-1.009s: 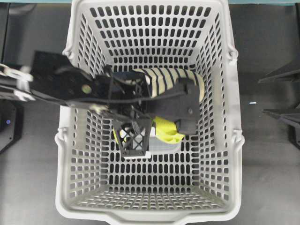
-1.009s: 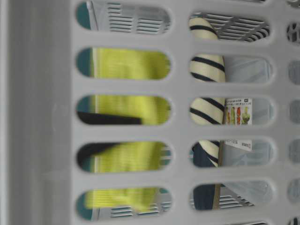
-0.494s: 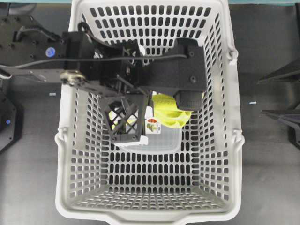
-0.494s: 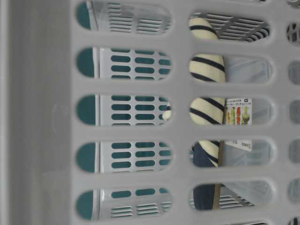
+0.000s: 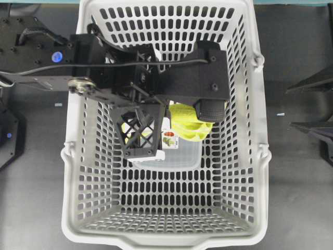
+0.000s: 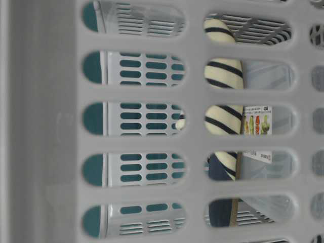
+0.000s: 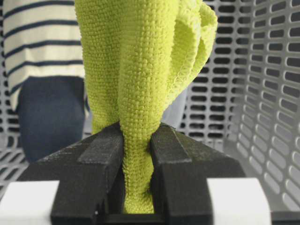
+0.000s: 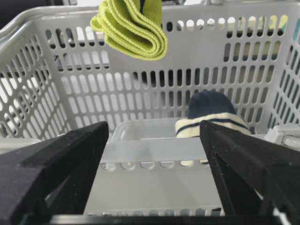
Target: Pick up the yellow cloth from the shopping basket with the left arm.
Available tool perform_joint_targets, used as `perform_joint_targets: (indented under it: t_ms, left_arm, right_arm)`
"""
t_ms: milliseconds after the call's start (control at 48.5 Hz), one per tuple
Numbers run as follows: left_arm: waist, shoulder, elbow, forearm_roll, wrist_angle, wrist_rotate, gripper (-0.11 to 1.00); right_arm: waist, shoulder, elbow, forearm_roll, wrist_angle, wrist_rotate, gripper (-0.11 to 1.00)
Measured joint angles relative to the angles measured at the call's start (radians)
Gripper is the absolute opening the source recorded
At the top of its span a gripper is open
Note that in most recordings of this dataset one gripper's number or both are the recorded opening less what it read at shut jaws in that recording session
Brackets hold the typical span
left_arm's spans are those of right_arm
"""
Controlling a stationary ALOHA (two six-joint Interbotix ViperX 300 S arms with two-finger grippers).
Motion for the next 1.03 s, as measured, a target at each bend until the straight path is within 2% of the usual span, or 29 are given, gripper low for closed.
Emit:
perform_joint_targets:
  t_ms: [1030]
  left_arm:
    - [-0.002, 0.002, 0.000, 0.000, -0.006, 0.000, 0.10]
  right_arm:
    - [-0.005, -0.003, 0.002, 0.000, -0.017, 0.000, 0.76]
